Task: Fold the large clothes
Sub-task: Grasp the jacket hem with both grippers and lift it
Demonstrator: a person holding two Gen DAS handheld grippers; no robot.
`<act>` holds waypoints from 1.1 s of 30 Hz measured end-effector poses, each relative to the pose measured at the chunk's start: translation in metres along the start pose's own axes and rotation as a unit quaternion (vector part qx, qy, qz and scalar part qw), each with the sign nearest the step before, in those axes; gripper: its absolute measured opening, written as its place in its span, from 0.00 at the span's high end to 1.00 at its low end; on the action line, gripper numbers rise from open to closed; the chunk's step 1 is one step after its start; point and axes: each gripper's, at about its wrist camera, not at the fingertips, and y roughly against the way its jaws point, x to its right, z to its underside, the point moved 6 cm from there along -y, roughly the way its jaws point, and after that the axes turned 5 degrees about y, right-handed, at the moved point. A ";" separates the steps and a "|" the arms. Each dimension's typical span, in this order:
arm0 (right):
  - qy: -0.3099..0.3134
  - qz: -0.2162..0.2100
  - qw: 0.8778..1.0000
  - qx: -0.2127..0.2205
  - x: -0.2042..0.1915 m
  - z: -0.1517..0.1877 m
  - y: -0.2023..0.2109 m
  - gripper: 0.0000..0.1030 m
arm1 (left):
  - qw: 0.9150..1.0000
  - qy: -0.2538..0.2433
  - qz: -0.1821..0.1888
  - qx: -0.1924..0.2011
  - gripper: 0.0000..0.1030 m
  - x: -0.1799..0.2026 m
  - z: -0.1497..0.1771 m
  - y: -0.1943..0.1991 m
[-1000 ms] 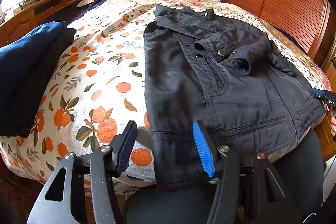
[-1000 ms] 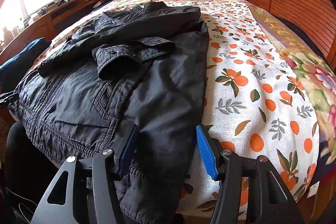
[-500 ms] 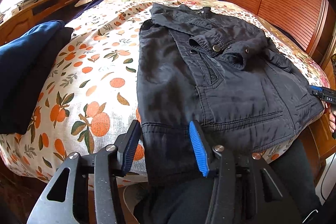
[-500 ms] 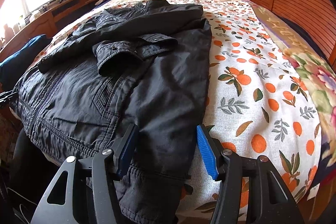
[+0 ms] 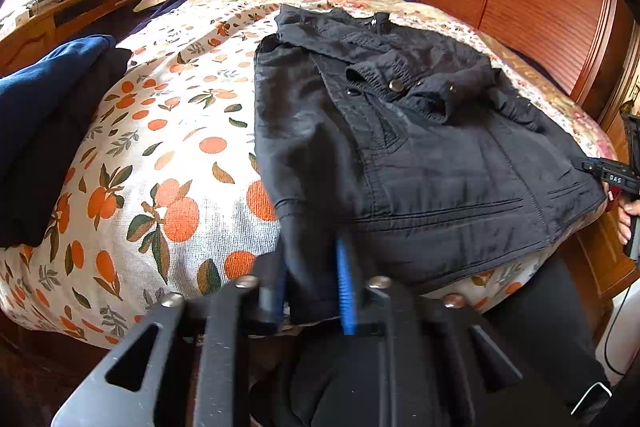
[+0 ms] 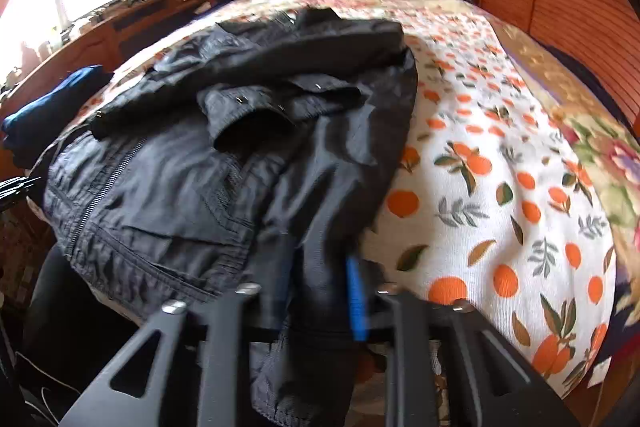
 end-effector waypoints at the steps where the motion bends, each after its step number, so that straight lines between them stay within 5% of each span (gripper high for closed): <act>1: -0.002 -0.003 1.000 0.004 0.001 -0.001 0.003 0.82 | 1.000 0.002 0.004 0.004 0.84 0.000 -0.002 0.002; 15: -0.005 -0.003 0.999 -0.041 0.002 0.013 0.000 0.60 | 0.999 -0.017 -0.023 -0.020 0.79 0.001 0.000 -0.008; 17: -0.005 -0.005 0.999 -0.045 0.001 0.011 -0.002 0.60 | 0.999 -0.021 -0.024 -0.017 0.85 0.003 -0.001 -0.005; 19: 0.002 -0.012 0.999 -0.042 -0.001 0.006 -0.001 0.80 | 1.000 -0.021 -0.020 -0.009 0.92 0.008 -0.005 0.001; 21: 0.004 -0.027 0.999 -0.031 -0.001 -0.002 0.004 0.87 | 1.000 -0.019 -0.015 0.011 0.94 0.012 -0.016 0.014; 33: -0.030 -0.066 0.990 0.120 0.006 -0.076 0.126 0.94 | 0.986 -0.041 0.013 0.158 0.95 0.056 -0.097 0.148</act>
